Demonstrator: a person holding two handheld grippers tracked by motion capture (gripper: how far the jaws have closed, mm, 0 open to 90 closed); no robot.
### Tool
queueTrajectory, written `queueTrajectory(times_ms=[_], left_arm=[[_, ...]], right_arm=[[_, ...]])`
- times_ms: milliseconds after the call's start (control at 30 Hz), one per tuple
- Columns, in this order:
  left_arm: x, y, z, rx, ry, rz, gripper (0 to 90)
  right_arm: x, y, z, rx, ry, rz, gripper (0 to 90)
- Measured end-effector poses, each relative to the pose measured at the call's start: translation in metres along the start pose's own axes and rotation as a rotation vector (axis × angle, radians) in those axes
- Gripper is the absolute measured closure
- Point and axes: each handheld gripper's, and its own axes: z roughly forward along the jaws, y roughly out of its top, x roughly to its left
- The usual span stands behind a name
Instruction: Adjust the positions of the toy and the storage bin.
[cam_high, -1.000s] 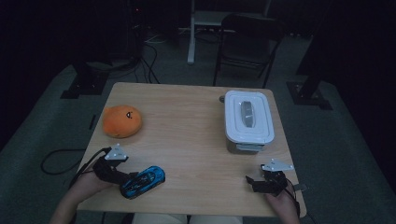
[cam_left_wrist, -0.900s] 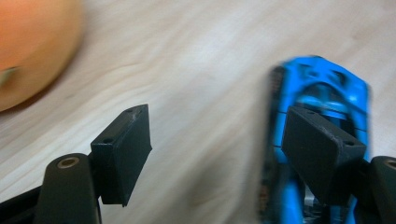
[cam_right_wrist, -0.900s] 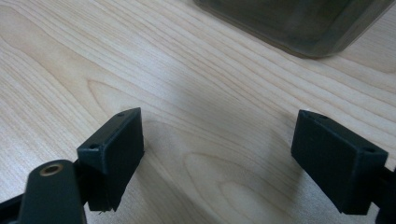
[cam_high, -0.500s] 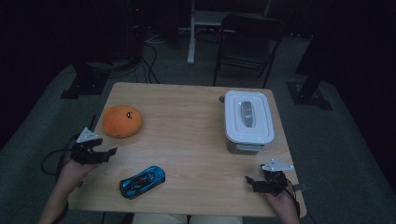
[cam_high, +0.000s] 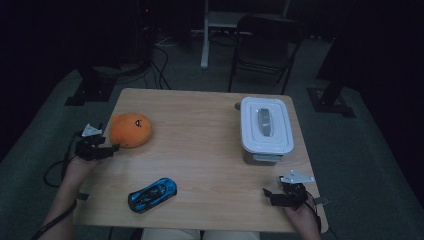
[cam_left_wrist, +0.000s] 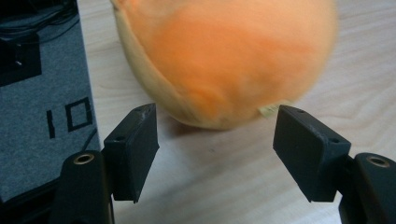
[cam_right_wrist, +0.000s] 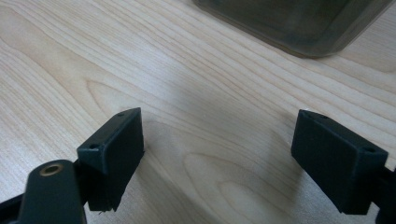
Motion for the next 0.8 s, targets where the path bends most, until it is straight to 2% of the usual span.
queueTrajectory(times_ms=[33,100,133,200,267,367,400,500,667,800], left_arm=[[0.001,0.001,0.002,-0.001,0.021,0.004,31.7],[0.003,0.001,0.008,0.011,0.000,0.001,35.6],[0.002,0.000,0.010,0.017,0.014,0.006,35.6],[0.001,-0.001,0.016,0.033,0.007,0.020,40.8],[0.001,-0.002,0.019,0.025,0.001,0.018,43.6],[0.001,-0.004,0.019,-0.002,-0.012,-0.013,49.0],[-0.001,-0.005,0.019,-0.011,0.004,-0.001,50.2],[-0.004,-0.006,0.017,-0.014,0.020,-0.002,57.3],[-0.013,-0.004,0.014,0.007,0.044,0.000,72.4],[-0.024,-0.004,0.010,0.028,0.036,0.005,77.6]], right_arm=[[0.000,0.000,0.000,0.000,0.000,0.000,16.6],[0.000,0.000,0.000,0.000,-0.001,0.000,16.6],[0.000,0.000,0.000,-0.001,-0.001,0.000,16.6],[0.000,0.000,0.000,-0.001,-0.002,0.001,16.6],[0.000,0.000,0.000,0.000,-0.003,0.002,16.6],[0.000,0.000,0.000,0.000,-0.003,0.002,16.7],[0.000,0.000,0.000,-0.001,-0.003,0.003,16.9],[0.000,0.000,0.000,-0.001,-0.003,0.004,17.0],[0.000,0.000,0.000,-0.001,-0.006,0.006,17.4],[0.000,0.000,0.000,-0.001,-0.007,0.007,17.5]])
